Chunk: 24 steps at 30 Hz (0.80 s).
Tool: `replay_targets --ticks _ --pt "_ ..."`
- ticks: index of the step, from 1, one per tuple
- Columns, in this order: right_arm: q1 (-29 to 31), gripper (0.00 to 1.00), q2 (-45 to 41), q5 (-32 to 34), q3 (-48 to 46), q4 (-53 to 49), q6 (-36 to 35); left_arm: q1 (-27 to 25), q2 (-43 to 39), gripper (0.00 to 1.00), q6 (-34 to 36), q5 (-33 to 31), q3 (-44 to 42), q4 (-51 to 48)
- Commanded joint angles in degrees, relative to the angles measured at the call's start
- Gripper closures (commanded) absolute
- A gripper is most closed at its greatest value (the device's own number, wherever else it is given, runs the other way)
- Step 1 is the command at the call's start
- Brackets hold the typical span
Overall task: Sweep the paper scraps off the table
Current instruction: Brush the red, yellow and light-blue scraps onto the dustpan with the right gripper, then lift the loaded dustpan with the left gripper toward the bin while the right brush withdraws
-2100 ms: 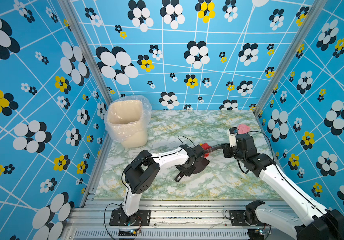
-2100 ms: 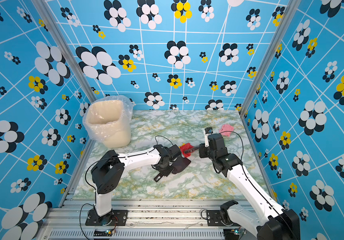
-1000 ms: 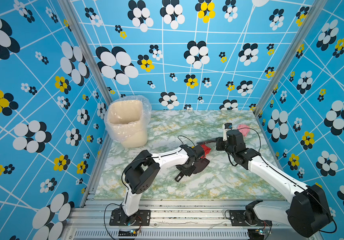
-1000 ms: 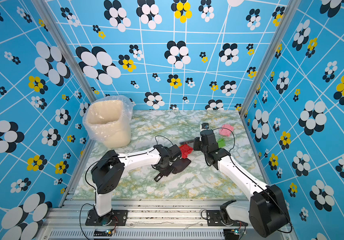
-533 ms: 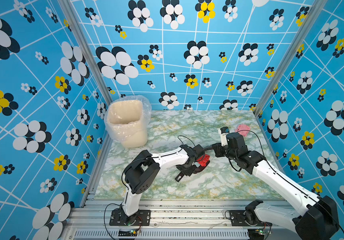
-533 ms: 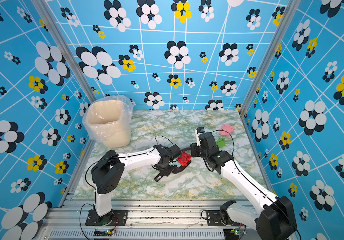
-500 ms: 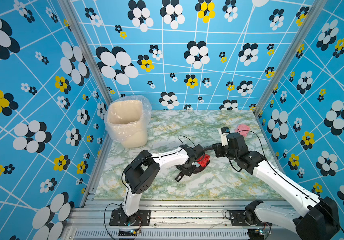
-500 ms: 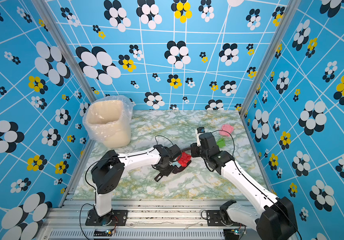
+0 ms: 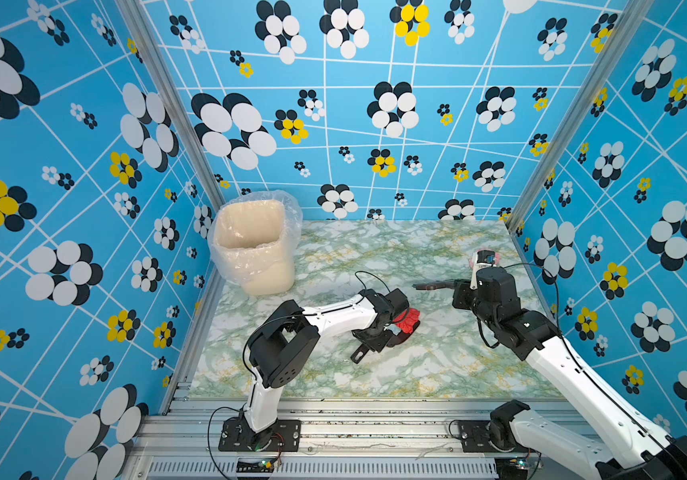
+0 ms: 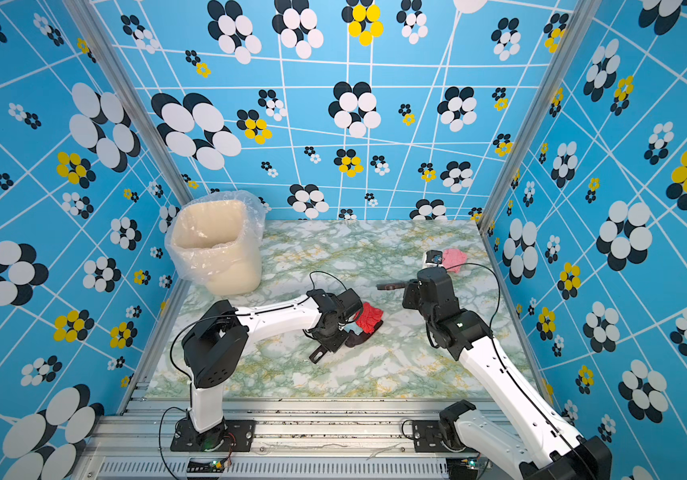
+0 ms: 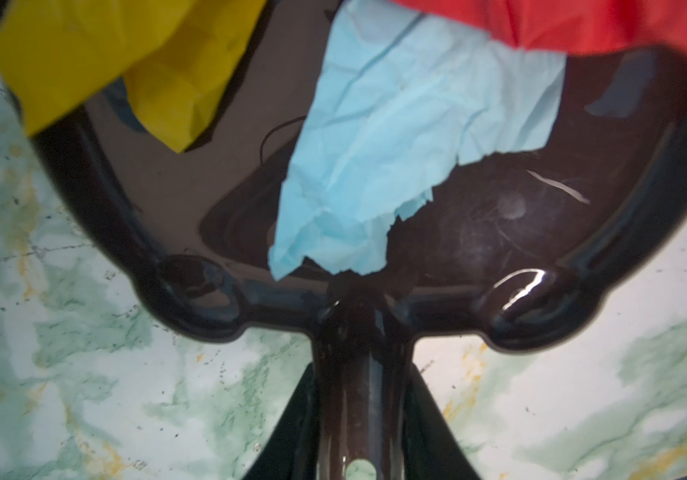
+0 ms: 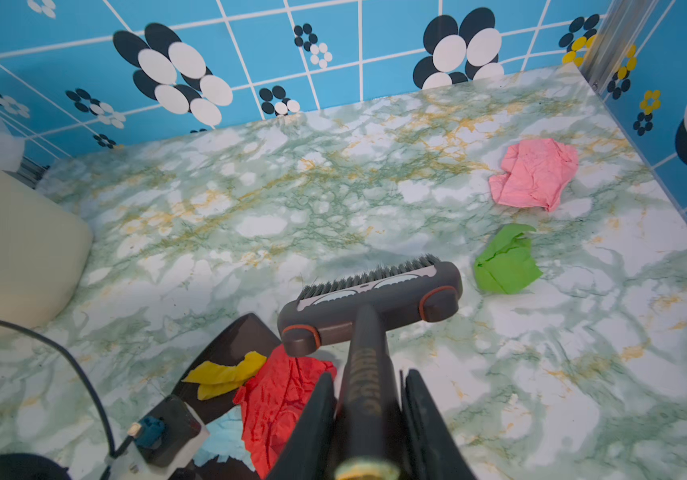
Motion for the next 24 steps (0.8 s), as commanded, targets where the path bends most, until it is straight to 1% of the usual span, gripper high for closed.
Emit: replay_targets --ticks 1,4,6,15,17,21,24 --pt "-0.2 1.00 -0.4 -1.3 1.4 -4.3 -5.0 -0.3 1.1 1.00 0.0 1.1 0.2 0.0" --pt "-0.1 1.00 -0.2 -7.2 0.8 -5.7 -6.3 -0.3 1.3 1.00 0.1 1.2 0.2 0.1" --pt "0.1 1.00 -0.4 -9.9 0.1 -5.3 -5.9 -0.3 1.6 1.00 0.0 1.3 0.2 0.1" --pt "0.4 1.00 -1.3 -17.2 -1.3 -2.6 -3.0 -0.2 1.6 1.00 -0.5 3.3 0.4 1.6" --pt "0.4 1.00 -1.8 -14.7 -0.8 -3.6 -2.4 -0.2 1.3 1.00 -0.6 3.1 0.4 1.5" --pt "0.2 1.00 -5.1 -7.0 -0.4 -4.1 -2.0 0.0 -0.1 1.00 -0.6 3.1 0.2 1.5" --pt "-0.8 1.00 -8.5 -3.7 -0.3 -3.4 -2.1 0.2 -1.5 1.00 -0.8 2.5 0.1 1.0"
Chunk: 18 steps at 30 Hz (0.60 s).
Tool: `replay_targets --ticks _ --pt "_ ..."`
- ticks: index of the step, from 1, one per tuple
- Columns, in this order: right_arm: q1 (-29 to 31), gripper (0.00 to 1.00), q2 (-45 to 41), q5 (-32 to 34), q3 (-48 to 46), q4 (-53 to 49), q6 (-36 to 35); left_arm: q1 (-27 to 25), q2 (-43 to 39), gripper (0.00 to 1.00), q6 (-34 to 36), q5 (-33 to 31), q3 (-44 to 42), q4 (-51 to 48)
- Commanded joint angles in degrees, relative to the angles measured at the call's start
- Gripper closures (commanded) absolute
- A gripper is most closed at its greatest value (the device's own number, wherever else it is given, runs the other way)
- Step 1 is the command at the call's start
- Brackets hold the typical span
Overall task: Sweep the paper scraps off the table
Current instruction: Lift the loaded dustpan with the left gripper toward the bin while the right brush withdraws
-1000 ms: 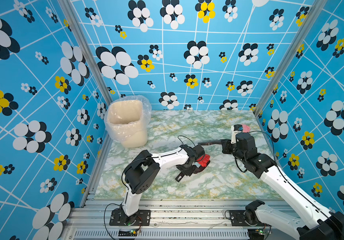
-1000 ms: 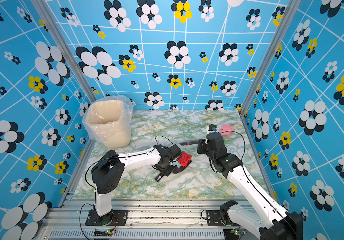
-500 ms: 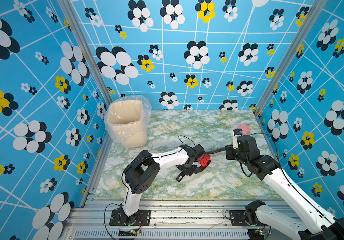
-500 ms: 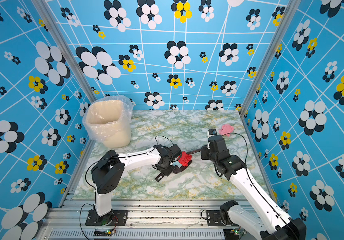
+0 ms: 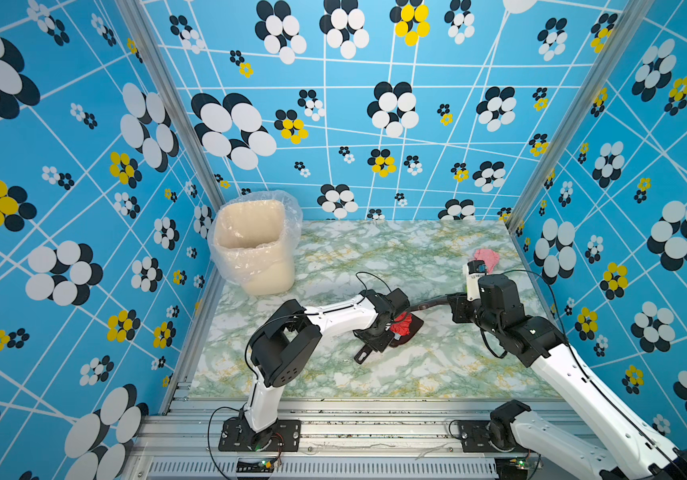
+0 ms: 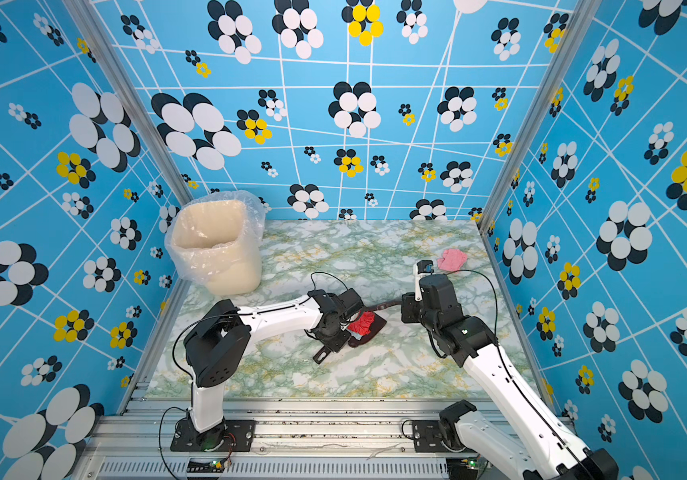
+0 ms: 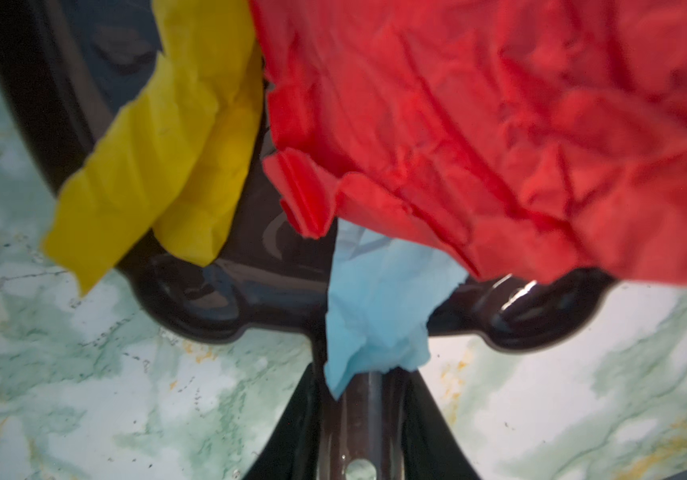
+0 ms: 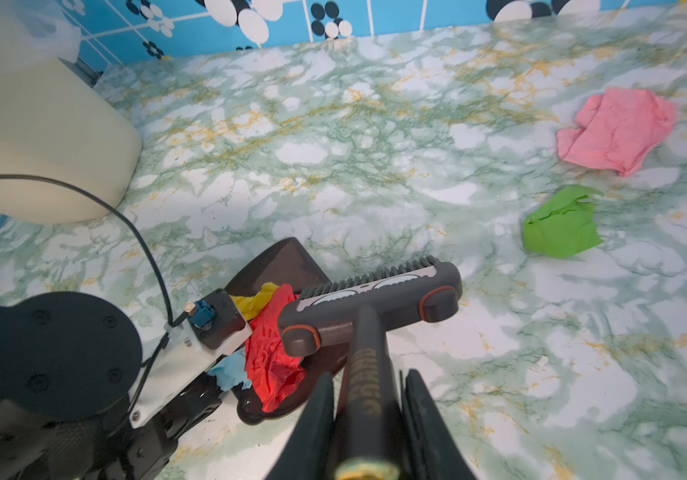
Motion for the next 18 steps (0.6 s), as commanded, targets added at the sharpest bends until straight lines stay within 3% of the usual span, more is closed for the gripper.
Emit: replay_targets --ticks 1,12,18 --pt "-1.2 1.00 -4.4 5.7 1.1 2.1 0.6 0.3 -2.4 1.00 -0.7 0.3 0.0 -1.3" --pt "-3.6 1.00 -8.8 15.1 5.2 -5.2 1.3 2.2 -6.4 1.00 0.1 -0.3 4.1 -8.3" --pt "-4.7 1.00 -11.0 16.2 4.4 -6.4 2.1 4.2 -10.0 1.00 1.3 -0.1 8.8 -13.7"
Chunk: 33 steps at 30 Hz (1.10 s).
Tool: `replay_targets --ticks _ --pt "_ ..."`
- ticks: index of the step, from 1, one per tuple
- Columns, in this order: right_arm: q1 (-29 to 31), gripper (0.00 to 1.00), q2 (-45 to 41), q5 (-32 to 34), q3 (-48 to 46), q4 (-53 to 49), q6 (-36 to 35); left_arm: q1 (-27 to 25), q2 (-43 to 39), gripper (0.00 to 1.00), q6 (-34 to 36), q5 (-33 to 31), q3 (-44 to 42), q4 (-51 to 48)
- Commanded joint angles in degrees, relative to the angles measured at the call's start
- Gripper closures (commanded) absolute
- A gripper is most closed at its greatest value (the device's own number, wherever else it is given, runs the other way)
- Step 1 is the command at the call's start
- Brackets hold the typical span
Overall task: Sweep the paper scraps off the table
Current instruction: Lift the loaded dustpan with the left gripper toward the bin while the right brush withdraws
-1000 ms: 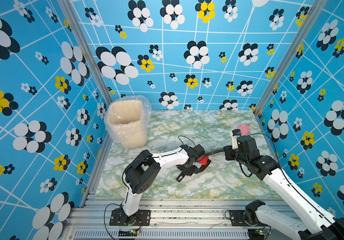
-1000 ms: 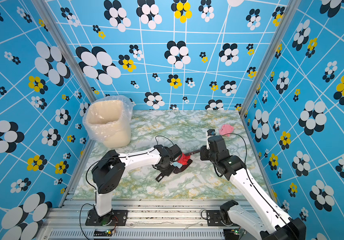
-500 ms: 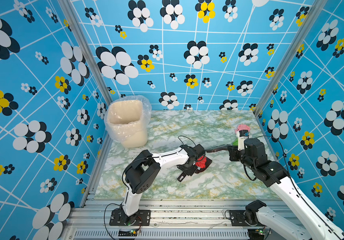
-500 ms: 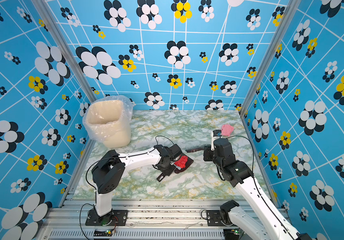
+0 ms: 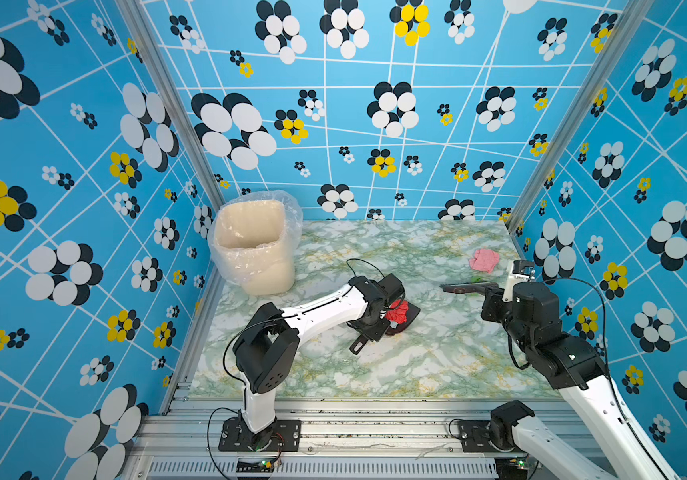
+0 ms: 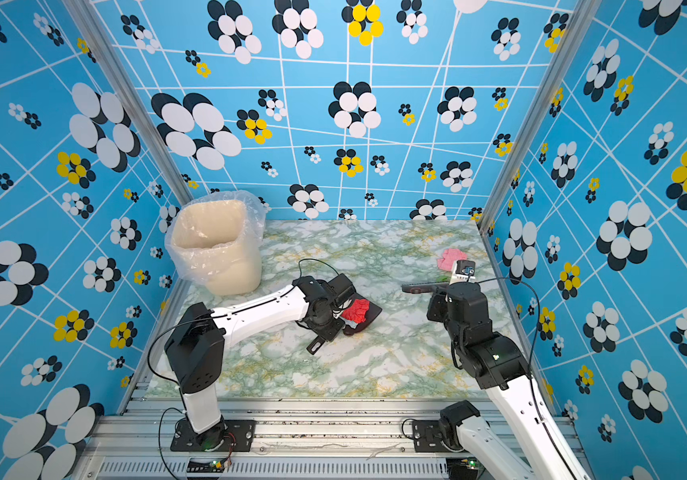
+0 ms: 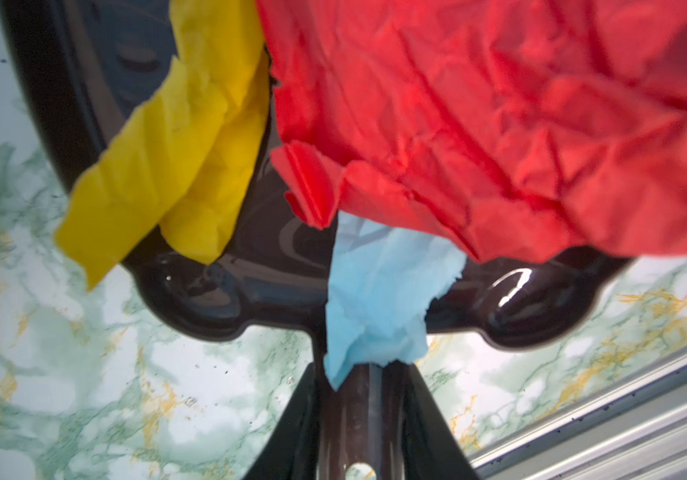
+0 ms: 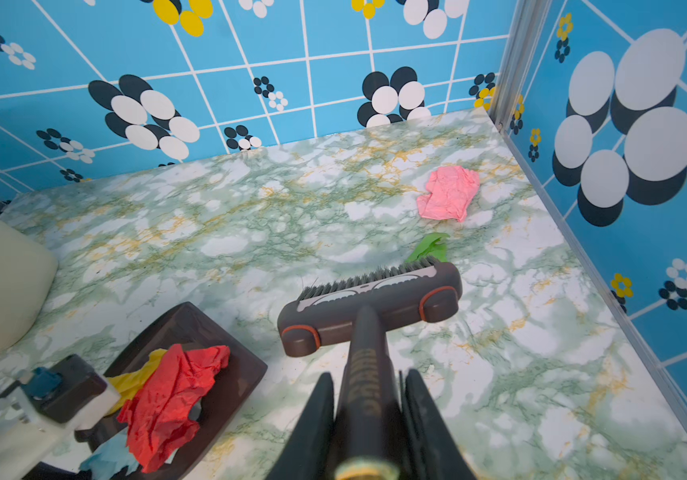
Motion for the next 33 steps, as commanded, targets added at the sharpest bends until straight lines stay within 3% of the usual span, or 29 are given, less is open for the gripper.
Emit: replay_targets --ticks 1,24,33 --pt "-0.5 1.00 -1.3 2.6 1.1 -0.8 1.3 1.6 -3.7 1.00 1.2 0.3 4.3 -5.3" --pt "-0.7 1.00 0.2 1.4 -0.1 -0.3 1.2 10.9 -1.9 1.00 7.4 1.7 31.2 -25.3" --pt "-0.7 1.00 0.5 0.5 -0.2 -0.3 2.1 14.8 -0.3 1.00 7.5 5.2 40.9 -30.6"
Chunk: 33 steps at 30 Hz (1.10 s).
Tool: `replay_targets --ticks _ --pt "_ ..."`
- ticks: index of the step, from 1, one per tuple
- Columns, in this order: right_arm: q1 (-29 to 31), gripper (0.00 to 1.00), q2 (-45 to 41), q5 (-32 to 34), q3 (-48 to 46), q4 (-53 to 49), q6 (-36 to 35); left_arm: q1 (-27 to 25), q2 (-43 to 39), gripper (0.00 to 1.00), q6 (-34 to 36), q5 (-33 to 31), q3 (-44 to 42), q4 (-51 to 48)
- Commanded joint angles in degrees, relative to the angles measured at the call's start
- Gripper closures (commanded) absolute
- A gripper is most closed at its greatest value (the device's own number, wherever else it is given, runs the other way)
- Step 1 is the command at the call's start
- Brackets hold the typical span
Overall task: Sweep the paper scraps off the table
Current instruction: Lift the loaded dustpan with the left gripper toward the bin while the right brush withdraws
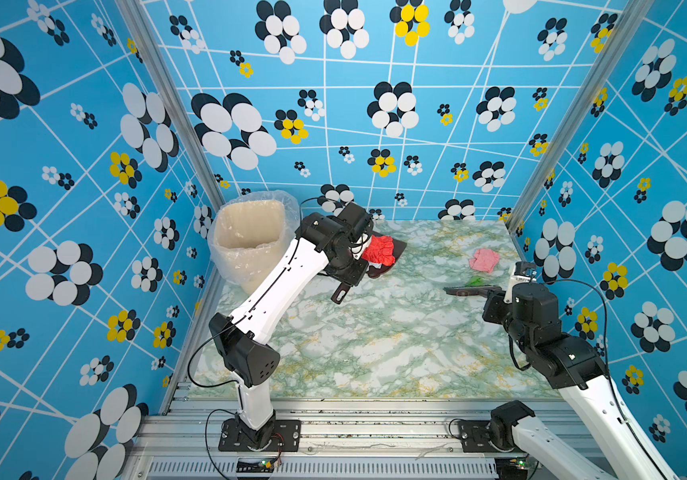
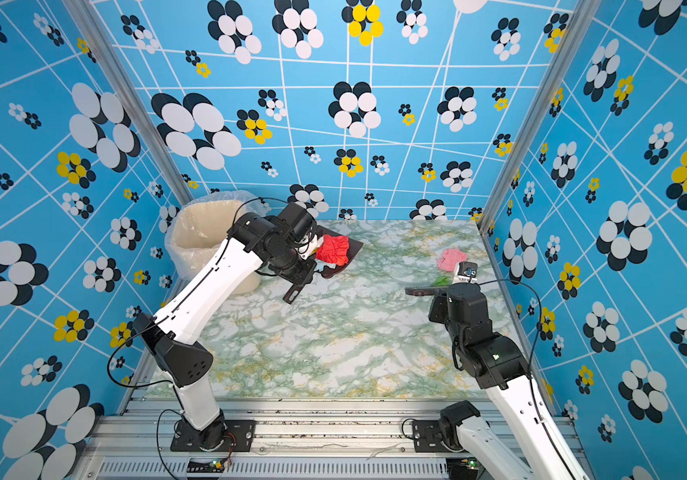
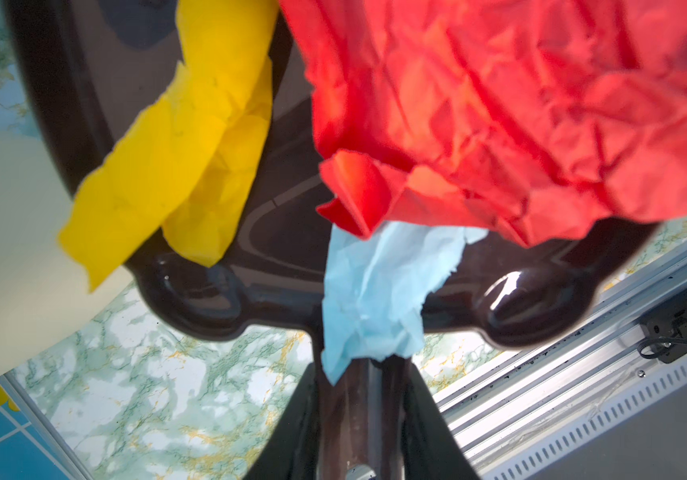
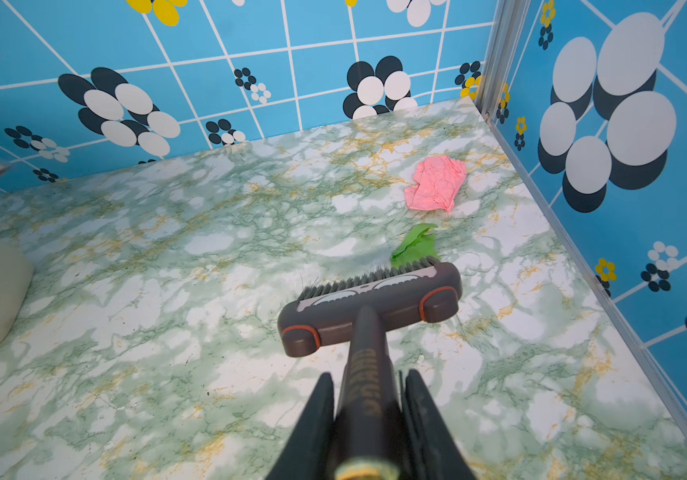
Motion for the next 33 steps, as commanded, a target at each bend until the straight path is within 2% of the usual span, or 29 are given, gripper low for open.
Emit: replay_targets --ticks 1,8,16,33 --pt "-0.3 1.00 0.0 -0.1 0.0 0.6 1.3 1.2 1.8 1.00 1.1 2.0 4.6 -4.5" --pt "-0.3 1.00 0.2 -1.1 -0.6 1.3 2.1 4.5 2.3 1.00 2.0 2.7 9.4 -9.2" --pt "-0.3 1.00 -0.1 -3.4 -1.3 2.0 2.4 11.2 1.4 1.00 3.1 4.6 14.0 -11.7" --pt "-0.2 1.00 -0.5 -5.4 -3.0 3.5 3.2 24.8 -1.4 1.00 2.9 9.4 14.1 -10.4"
